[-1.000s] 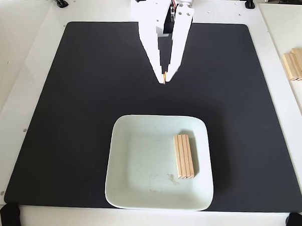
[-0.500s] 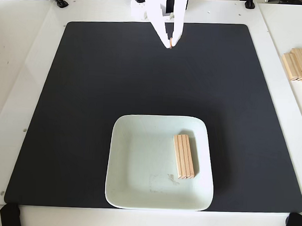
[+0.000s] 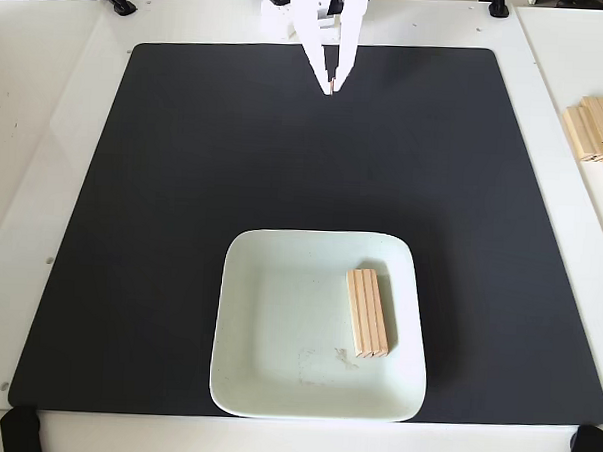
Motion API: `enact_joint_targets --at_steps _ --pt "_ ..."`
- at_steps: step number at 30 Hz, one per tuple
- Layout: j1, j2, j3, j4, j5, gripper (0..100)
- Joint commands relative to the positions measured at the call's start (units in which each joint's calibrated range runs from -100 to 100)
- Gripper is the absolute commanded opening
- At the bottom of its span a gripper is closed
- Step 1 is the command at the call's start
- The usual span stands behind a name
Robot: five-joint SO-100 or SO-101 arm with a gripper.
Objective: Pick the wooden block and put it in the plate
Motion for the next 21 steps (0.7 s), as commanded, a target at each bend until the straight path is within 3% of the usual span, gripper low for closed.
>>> enact_joint_targets --at_steps 1,4,14,21 --pt "-0.16 -0.6 0.34 9.95 0.19 1" --pt "0.06 -0.6 0.34 17.82 2.81 1" --pt "0.96 -0.6 0.34 17.38 2.22 1" --pt "10.47 -0.6 0.34 17.38 2.22 1"
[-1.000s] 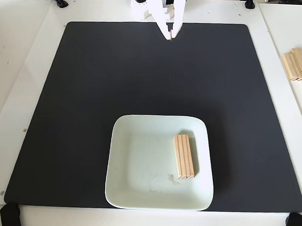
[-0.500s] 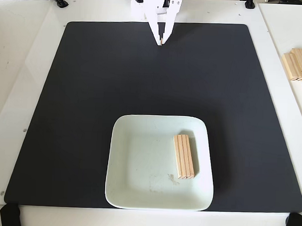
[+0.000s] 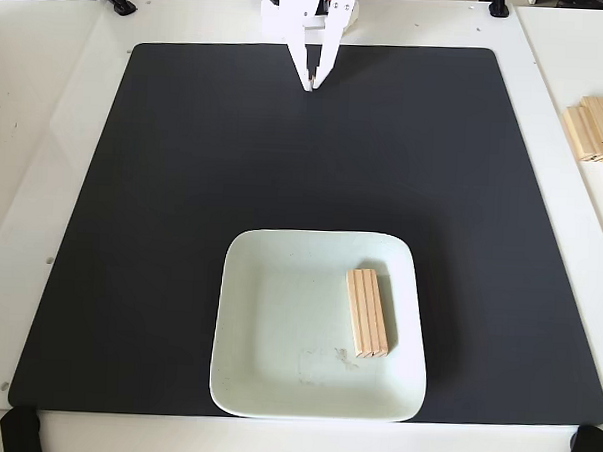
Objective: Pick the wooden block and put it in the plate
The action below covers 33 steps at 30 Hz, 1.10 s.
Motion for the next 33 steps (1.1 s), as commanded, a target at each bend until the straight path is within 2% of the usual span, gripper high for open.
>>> enact_joint_targets --at_steps 1,6,33 --pt "3.52 -0.26 0.34 0.29 -0.08 1" --pt "3.07 -0.26 0.34 0.29 -2.32 1" --pt "3.18 0.5 0.25 0.55 -2.21 2"
